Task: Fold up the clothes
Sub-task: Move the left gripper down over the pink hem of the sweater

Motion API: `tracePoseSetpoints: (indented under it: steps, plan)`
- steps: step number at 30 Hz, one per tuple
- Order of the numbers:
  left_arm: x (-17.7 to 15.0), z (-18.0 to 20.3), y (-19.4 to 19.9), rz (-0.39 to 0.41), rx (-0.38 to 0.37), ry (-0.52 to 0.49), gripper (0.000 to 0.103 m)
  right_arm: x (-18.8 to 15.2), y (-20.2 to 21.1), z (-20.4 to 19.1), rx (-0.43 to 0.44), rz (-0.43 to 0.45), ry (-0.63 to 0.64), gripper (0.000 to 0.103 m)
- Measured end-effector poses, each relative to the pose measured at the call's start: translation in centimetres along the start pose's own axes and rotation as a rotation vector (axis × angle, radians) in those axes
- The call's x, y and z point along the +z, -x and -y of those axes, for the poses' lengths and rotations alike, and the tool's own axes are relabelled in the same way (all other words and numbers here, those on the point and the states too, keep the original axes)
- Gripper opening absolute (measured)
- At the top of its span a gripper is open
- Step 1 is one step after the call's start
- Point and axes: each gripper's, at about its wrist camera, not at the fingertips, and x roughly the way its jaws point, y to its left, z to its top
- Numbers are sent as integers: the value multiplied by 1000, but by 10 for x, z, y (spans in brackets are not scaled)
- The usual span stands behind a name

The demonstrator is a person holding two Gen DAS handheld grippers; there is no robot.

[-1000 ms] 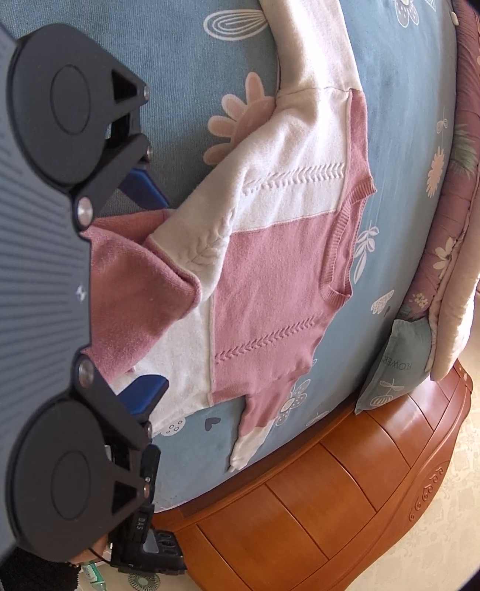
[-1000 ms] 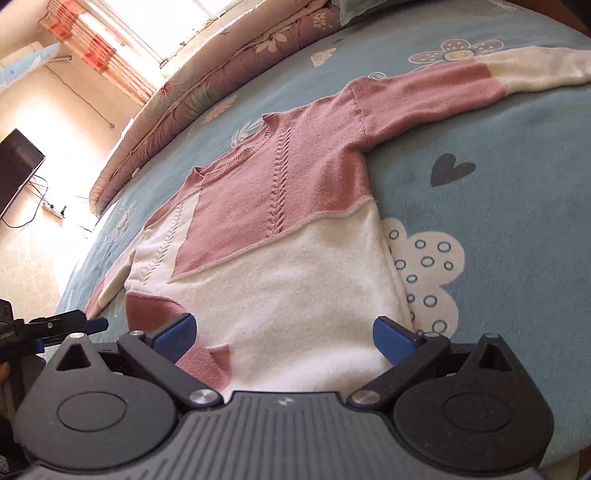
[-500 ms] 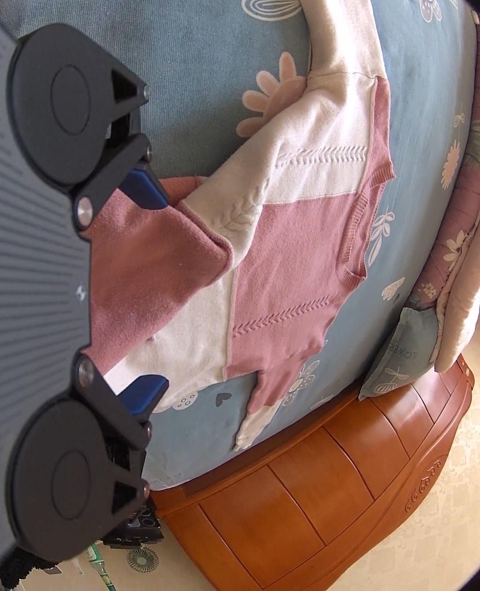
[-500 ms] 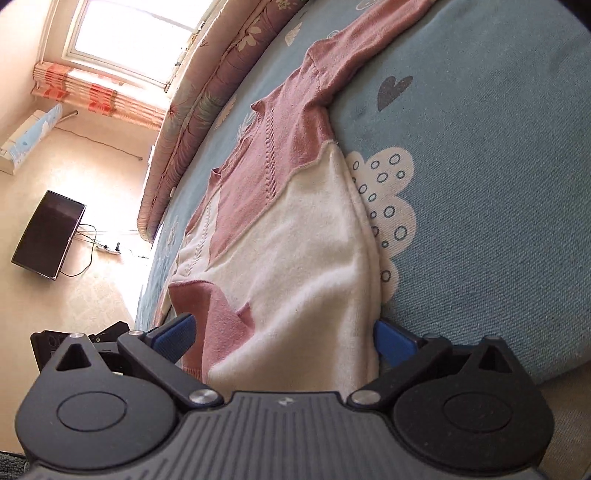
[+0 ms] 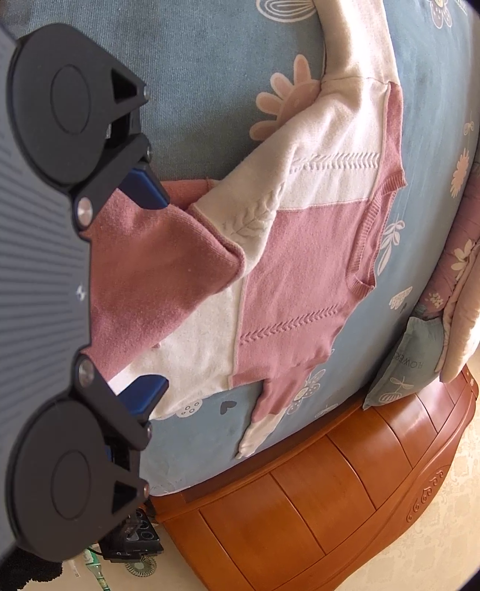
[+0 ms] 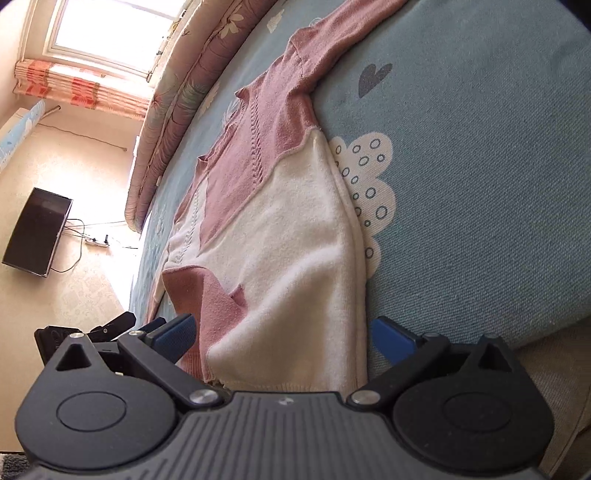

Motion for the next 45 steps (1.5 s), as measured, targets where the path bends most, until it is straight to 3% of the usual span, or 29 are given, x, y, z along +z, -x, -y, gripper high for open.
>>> tracePoseSetpoints:
  steps: [4, 6, 9, 12, 18, 21, 27, 31, 37, 42, 45]
  plan:
    - [1, -1, 0, 5, -3, 0, 96, -7, 0, -33, -4, 23, 111, 103]
    - [0, -1, -1, 2, 0, 2, 96, -9, -13, -40, 26, -8, 122, 103]
    - [-3, 2, 1, -3, -3, -12, 96, -12, -38, -38, -27, -85, 131, 103]
    - [-6, -2, 7, -4, 10, -25, 96, -14, -35, -32, -15, -106, 190, 103]
    - [-11, -29, 10, -19, 68, 47, 96, -11, -24, -56, -128, -44, 268, 103]
    - [-11, -34, 16, 2, 73, 66, 96, -14, -37, -92, -140, -22, 411, 103]
    - [-6, -48, 40, 78, 126, 115, 96, -38, -107, -177, -376, -53, 846, 103]
    - [-8, -65, 62, 132, 160, 164, 96, -57, -154, -223, -431, -55, 1043, 103]
    - [-14, -89, 87, 180, 197, 226, 96, -56, -214, -271, -486, 10, 1130, 103]
    - [-20, -105, 96, 195, 203, 268, 96, -63, -260, -268, -608, -75, 1198, 103]
    - [-21, -109, 96, 193, 197, 275, 96, -57, -249, -253, -673, -83, 1197, 103]
